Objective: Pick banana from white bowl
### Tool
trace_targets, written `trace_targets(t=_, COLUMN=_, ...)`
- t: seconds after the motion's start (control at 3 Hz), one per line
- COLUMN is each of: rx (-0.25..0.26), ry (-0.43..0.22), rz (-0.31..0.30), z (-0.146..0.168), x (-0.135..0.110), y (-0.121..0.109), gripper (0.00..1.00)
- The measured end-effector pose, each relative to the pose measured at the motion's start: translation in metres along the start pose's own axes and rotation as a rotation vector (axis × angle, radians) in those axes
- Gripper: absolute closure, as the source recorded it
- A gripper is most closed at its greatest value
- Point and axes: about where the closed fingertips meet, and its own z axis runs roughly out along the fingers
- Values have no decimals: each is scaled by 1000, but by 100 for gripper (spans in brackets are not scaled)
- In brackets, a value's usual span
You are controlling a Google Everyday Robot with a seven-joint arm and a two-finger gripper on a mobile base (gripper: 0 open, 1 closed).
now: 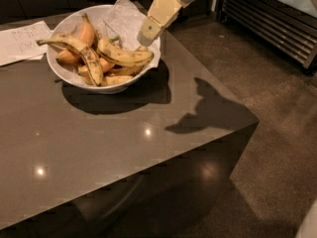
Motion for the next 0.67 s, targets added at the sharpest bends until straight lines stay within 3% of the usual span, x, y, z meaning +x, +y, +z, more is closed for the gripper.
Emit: trace_targets(t=0.67, rx=-46, ry=-36, rz=13, z=11, x=-25, y=2, gripper=0)
